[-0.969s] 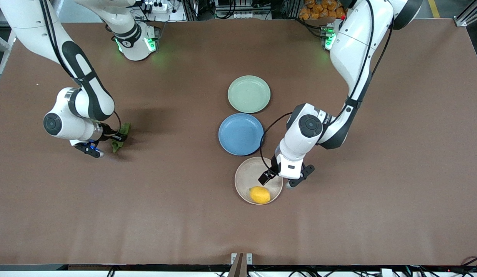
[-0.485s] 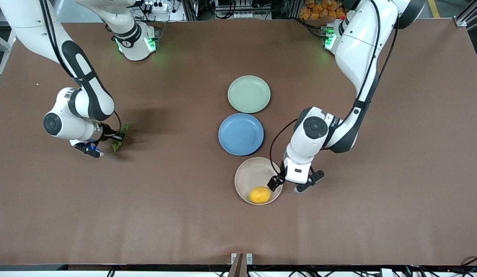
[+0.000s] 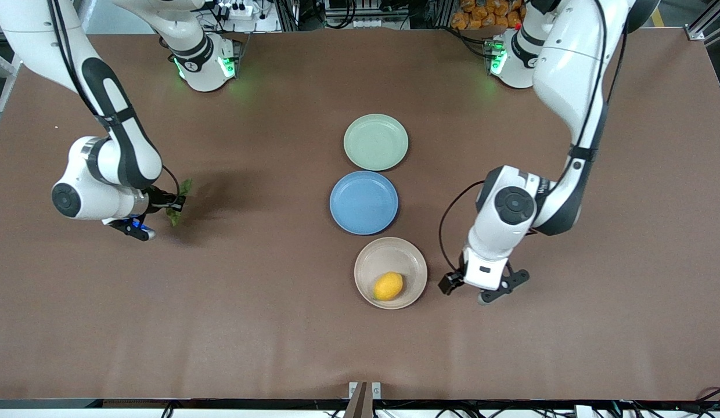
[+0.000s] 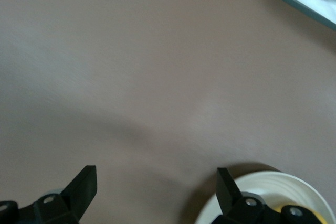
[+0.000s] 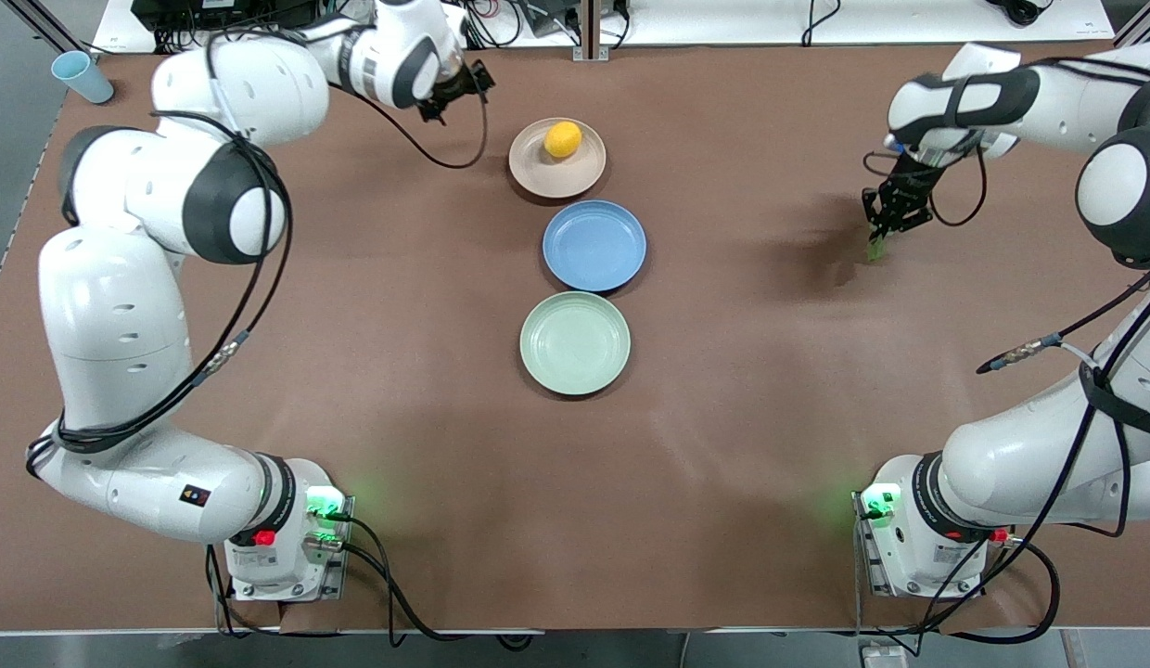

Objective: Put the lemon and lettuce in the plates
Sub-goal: 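Open the left gripper over the cream plate and lift the lettuce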

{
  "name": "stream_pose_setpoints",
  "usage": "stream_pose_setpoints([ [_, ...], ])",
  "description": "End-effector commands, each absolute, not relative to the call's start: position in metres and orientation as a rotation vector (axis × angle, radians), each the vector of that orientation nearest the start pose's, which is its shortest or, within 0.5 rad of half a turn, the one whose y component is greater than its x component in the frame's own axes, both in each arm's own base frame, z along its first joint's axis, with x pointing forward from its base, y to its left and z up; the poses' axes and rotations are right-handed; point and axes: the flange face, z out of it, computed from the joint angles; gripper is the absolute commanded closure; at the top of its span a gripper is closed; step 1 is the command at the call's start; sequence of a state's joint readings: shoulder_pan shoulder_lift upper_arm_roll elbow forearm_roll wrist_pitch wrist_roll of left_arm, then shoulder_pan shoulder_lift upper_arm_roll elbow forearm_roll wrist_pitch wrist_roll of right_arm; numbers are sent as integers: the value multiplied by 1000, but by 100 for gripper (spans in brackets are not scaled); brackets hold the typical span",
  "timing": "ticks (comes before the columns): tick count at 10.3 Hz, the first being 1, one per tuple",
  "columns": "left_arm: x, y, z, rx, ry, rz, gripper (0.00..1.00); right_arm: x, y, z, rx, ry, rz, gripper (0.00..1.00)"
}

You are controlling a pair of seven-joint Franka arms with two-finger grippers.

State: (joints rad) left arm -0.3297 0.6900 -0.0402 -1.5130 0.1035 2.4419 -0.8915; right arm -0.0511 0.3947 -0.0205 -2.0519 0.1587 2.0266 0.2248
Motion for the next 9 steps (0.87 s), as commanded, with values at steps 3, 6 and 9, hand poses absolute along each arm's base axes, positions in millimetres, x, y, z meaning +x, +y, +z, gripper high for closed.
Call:
stream_pose_setpoints([
  [3,688,-214,320,-3071,-637,-280,0,567,3,280,-2902,487,759,100],
  [6,687,-179,316,-2982,-701,-165,0,556,93,283,-2959,346,857,100],
  [9,691,-136,323,-2944,-727,-120,0,538,180,290,-2947,287,875,100],
])
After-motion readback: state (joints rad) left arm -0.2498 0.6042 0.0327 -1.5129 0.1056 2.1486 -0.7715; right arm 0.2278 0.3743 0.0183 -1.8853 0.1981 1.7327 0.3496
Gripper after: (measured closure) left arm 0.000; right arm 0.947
